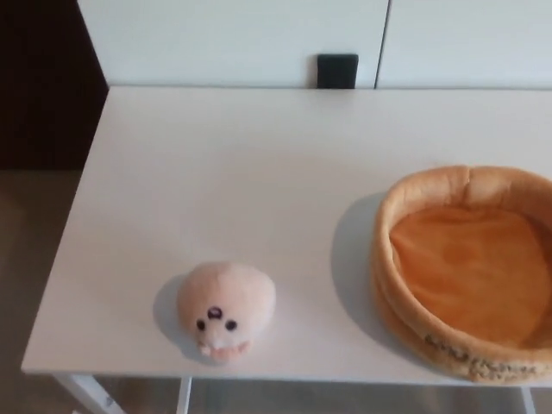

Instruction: The robot walks towards a table in front, picks a dumpling toy with left hand and puts it in an orange round plate

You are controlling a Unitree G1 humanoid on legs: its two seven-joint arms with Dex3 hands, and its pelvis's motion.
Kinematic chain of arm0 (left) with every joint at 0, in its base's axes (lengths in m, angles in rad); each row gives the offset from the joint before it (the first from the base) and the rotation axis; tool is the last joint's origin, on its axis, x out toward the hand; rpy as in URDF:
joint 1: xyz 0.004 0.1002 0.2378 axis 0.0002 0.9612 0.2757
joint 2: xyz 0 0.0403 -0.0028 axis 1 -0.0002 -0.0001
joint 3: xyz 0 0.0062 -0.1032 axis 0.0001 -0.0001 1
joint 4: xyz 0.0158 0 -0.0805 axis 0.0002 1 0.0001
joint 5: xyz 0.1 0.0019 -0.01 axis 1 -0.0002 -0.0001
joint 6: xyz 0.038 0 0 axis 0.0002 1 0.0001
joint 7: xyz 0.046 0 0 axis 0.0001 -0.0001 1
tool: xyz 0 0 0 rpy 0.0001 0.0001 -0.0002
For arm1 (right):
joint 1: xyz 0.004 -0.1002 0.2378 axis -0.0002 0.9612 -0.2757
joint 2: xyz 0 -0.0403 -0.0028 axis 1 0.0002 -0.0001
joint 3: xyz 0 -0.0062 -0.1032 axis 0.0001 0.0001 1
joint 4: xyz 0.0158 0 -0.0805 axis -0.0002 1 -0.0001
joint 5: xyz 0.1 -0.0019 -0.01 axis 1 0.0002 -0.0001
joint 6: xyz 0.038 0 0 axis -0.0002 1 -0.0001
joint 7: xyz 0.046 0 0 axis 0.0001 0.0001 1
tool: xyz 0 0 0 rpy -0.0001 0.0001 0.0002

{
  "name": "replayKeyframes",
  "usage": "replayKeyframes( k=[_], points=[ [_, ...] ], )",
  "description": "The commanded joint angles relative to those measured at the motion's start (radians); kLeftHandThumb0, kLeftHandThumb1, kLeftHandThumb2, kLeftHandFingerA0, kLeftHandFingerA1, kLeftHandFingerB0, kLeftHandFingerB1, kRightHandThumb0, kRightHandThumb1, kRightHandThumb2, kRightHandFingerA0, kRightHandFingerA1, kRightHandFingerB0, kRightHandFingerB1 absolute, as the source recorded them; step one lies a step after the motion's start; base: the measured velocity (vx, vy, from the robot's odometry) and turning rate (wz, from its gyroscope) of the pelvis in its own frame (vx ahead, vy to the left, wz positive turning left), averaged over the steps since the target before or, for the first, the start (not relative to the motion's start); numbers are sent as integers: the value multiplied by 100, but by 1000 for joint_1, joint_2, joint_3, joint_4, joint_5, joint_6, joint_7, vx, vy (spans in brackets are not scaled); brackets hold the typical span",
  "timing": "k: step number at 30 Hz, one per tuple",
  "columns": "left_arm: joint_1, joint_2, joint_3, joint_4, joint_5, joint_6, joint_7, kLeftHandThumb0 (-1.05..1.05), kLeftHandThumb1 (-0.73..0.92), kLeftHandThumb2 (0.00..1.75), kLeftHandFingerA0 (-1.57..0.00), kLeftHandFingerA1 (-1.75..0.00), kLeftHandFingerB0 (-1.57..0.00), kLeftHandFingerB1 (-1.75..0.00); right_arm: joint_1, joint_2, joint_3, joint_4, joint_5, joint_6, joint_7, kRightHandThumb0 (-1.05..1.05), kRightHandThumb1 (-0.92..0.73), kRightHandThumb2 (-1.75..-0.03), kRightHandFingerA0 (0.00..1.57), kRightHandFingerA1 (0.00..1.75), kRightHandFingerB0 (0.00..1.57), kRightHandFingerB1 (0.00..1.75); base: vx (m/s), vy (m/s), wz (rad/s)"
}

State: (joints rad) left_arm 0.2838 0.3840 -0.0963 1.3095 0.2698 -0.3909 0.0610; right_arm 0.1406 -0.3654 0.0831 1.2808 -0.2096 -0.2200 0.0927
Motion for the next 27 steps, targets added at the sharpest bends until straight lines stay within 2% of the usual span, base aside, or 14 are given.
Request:
replayKeyframes(
  k=[1, 2, 3, 4, 7, 8, 10, 11, 14, 15, 16, 17, 18, 27],
  points=[
    [0, 16, 1, -2, 3, -7, 14, -30, 62, 58, -64, -72, -30, -31, -5, -2, -5, 1, 2, 17, 7, -50, -62, -84, 57, 55, 27, 42, 174, 215, 3],
    [0, 16, 1, -2, 3, -7, 14, -30, 62, 58, -64, -72, -30, -31, -5, -2, -5, 1, 2, 17, 7, -50, -62, -84, 57, 55, 27, 42, 313, 161, -44],
    [2, 15, 1, -3, 3, -7, 17, -28, 61, 58, -64, -64, -28, -31, -4, -3, -5, 0, 2, 15, 11, -51, -63, -83, 54, 53, 27, 42, 298, 138, -23],
    [6, 15, 0, -3, 3, -7, 19, -21, 43, 92, -61, -75, -13, -49, -2, -5, -7, -1, 4, 12, 18, -50, -63, -83, 54, 53, 27, 42, 228, 176, 3],
    [6, 15, 1, -3, 2, -7, 19, -21, 43, 92, -61, -75, -13, -49, -3, -4, -9, -1, 5, 14, 19, -50, -63, -83, 54, 53, 27, 42, 104, 79, 4],
    [8, 13, 12, 1, -11, -3, 4, -25, 61, 58, -66, -68, -24, -31, -8, -1, 1, 10, -7, 17, 10, -50, -62, -84, 57, 54, 27, 43, 89, 16, 10],
    [9, 12, 16, -1, -15, -3, -6, -25, 61, 58, -67, -71, -23, -30, -7, -2, 1, 9, -6, 16, 11, -49, -63, -84, 58, 55, 27, 42, 90, -20, 7],
    [10, 13, 17, -1, -15, -5, -9, -21, 45, 93, -65, -78, -8, -48, -6, -2, 1, 8, -6, 15, 11, -48, -62, -83, 58, 55, 27, 42, 78, -68, 8],
    [11, 14, 18, -3, -13, -7, -12, -21, 45, 93, -65, -78, -8, -48, -5, -3, 2, 5, -5, 15, 10, -48, -62, -83, 58, 55, 27, 42, 6, -131, 4],
    [15, 14, 22, -2, -17, -7, -17, -25, 62, 58, -66, -70, -22, -30, -5, -2, 4, 8, -8, 14, 10, -49, -63, -83, 57, 53, 27, 42, 63, -206, 16],
    [17, 14, 25, -2, -19, -6, -20, -25, 62, 58, -66, -70, -22, -30, -5, -2, 5, 9, -9, 13, 9, -49, -63, -83, 57, 53, 27, 42, 106, -189, 13],
    [23, 14, 30, -5, -23, -18, -20, -27, 61, 58, -66, -76, -30, -31, -5, -1, 2, 8, -4, 11, 14, -48, -63, -83, 58, 55, 27, 42, 41, -233, 16],
    [25, 14, 34, -7, -24, -22, -21, -27, 61, 58, -66, -80, -30, -31, -4, -1, 1, 7, -2, 10, 18, -41, -72, -62, 65, 44, 31, 31, 35, -192, 17],
    [28, 15, 34, -6, -16, -24, -24, -26, 63, 59, -67, -81, -28, -31, -5, -4, 8, -1, -7, 13, 16, -42, -72, -62, 65, 45, 31, 31, 6, -53, -2]
  ],
)
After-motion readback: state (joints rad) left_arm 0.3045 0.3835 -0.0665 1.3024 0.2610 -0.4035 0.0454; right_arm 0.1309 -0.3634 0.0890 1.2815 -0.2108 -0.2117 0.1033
